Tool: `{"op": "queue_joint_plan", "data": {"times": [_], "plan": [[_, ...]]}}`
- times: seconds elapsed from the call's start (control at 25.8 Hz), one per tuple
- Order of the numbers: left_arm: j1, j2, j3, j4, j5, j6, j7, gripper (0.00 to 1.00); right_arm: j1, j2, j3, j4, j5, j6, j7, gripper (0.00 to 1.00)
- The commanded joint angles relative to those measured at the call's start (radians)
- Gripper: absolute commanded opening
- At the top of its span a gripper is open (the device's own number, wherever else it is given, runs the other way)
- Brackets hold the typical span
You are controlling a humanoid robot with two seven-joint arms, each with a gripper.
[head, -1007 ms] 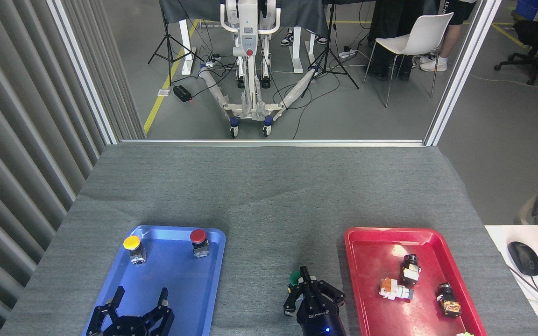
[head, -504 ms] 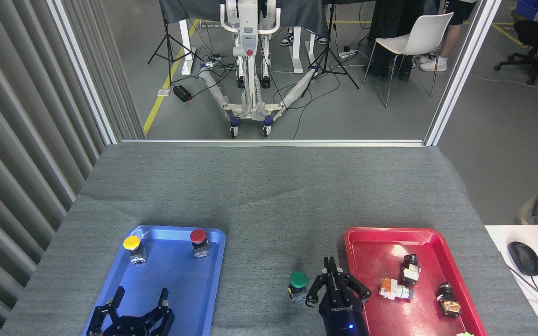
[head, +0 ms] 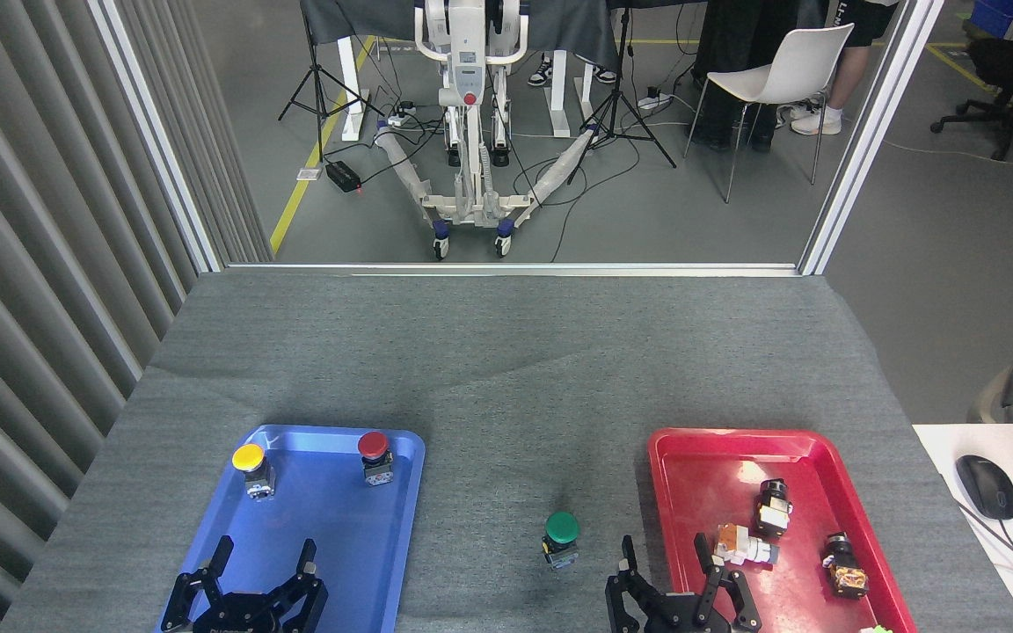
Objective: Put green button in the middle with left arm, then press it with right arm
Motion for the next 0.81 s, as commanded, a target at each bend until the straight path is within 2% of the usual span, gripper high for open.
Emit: {"op": "queue_joint_plan", "data": {"times": [0.0,0.77], "plan": [[0.002,0.0,0.0,-0.01,0.0,0.002,0.022,0.99,0.01,-0.014,-0.011,-0.003,-0.003,0.0,-0.007,1.0],[0.002,0.0,0.0,-0.012,0.0,0.002,0.025,0.99,0.014,-0.002,-0.031,-0.046,-0.004,0.001,-0.006,1.0]]}}
